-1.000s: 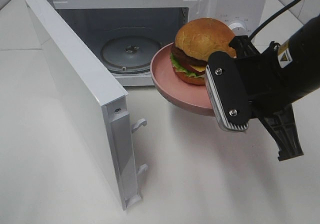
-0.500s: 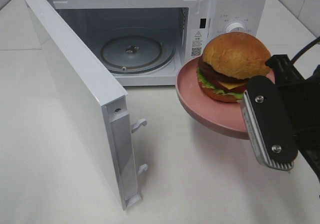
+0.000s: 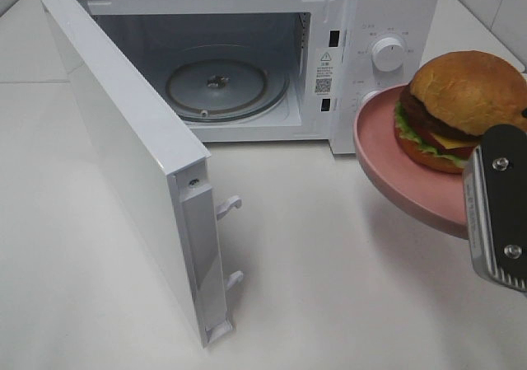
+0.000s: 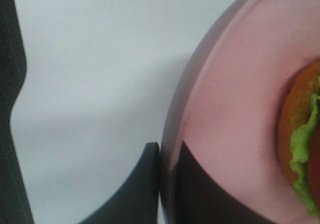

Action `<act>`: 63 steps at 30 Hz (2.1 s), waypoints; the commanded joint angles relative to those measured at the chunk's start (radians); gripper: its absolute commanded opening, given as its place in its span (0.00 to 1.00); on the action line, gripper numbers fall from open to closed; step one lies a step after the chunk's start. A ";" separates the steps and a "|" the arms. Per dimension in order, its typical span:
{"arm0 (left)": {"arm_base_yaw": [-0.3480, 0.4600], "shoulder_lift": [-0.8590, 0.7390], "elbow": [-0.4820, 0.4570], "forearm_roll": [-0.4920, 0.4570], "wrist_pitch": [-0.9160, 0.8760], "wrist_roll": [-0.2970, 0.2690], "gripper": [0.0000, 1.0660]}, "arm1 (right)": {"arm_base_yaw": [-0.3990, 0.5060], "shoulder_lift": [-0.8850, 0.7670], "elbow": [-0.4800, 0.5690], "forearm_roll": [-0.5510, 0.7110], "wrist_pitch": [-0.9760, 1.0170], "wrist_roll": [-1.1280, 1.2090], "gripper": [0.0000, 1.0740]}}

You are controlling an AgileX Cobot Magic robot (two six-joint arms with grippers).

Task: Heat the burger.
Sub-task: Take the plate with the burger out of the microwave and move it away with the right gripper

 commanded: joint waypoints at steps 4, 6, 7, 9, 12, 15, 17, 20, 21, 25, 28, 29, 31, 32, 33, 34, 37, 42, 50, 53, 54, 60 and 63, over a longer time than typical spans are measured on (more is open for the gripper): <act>0.004 -0.015 0.004 -0.003 -0.013 -0.007 0.94 | -0.061 -0.034 0.043 -0.135 -0.010 0.252 0.00; 0.004 -0.015 0.004 -0.003 -0.013 -0.007 0.94 | -0.079 -0.034 0.050 -0.148 -0.009 0.284 0.00; 0.004 -0.015 0.004 -0.003 -0.013 -0.007 0.94 | -0.110 -0.034 0.059 -0.178 -0.010 0.343 0.00; 0.004 -0.015 0.004 -0.003 -0.013 -0.007 0.94 | -0.127 -0.034 0.061 -0.190 -0.010 0.369 0.00; 0.004 -0.015 0.004 -0.003 -0.013 -0.007 0.94 | -0.179 -0.034 0.061 -0.219 -0.007 0.463 0.00; 0.004 -0.015 0.004 -0.003 -0.013 -0.007 0.94 | -0.239 -0.024 0.061 -0.223 0.006 0.527 0.00; 0.004 -0.015 0.004 -0.003 -0.013 -0.007 0.94 | -0.306 0.003 0.061 -0.257 0.014 0.575 0.00; 0.004 -0.015 0.004 -0.003 -0.013 -0.007 0.94 | -0.369 0.031 0.061 -0.312 0.014 0.653 0.00; 0.004 -0.015 0.004 -0.003 -0.013 -0.007 0.94 | -0.369 0.031 0.061 -0.312 0.014 0.653 0.00; 0.004 -0.015 0.004 -0.003 -0.013 -0.007 0.94 | -0.451 0.098 0.061 -0.372 0.019 0.737 0.00; 0.004 -0.015 0.004 -0.003 -0.013 -0.007 0.94 | -0.502 0.148 0.061 -0.387 0.016 0.767 0.00; 0.004 -0.015 0.004 -0.003 -0.013 -0.007 0.94 | -0.516 0.164 0.060 -0.390 0.014 0.774 0.00; 0.004 -0.015 0.004 -0.003 -0.013 -0.007 0.94 | -0.547 0.197 0.059 -0.394 0.007 0.784 0.00; 0.004 -0.015 0.004 -0.003 -0.013 -0.007 0.94 | -0.579 0.230 0.059 -0.394 -0.014 0.792 0.00; 0.004 -0.015 0.004 -0.003 -0.013 -0.007 0.94 | -0.579 0.230 0.059 -0.394 -0.014 0.792 0.00; 0.004 -0.015 0.004 -0.003 -0.013 -0.007 0.94 | -0.597 0.246 0.059 -0.394 -0.028 0.802 0.00; 0.004 -0.015 0.004 -0.003 -0.013 -0.007 0.94 | -0.646 0.288 0.059 -0.394 -0.080 0.811 0.00; 0.004 -0.015 0.004 -0.003 -0.013 -0.007 0.94 | -0.704 0.362 0.040 -0.399 -0.172 0.839 0.00; 0.004 -0.015 0.004 -0.003 -0.013 -0.007 0.94 | -0.712 0.525 -0.017 -0.437 -0.254 0.948 0.00; 0.004 -0.015 0.004 -0.003 -0.013 -0.007 0.94 | -0.712 0.584 -0.032 -0.437 -0.294 0.962 0.00; 0.004 -0.015 0.004 -0.003 -0.013 -0.007 0.94 | -0.712 0.624 -0.045 -0.437 -0.309 0.978 0.00; 0.004 -0.015 0.004 -0.003 -0.013 -0.007 0.94 | -0.709 0.671 -0.066 -0.413 -0.331 0.991 0.00; 0.004 -0.015 0.004 -0.003 -0.013 -0.007 0.94 | -0.709 0.693 -0.080 -0.391 -0.335 0.991 0.08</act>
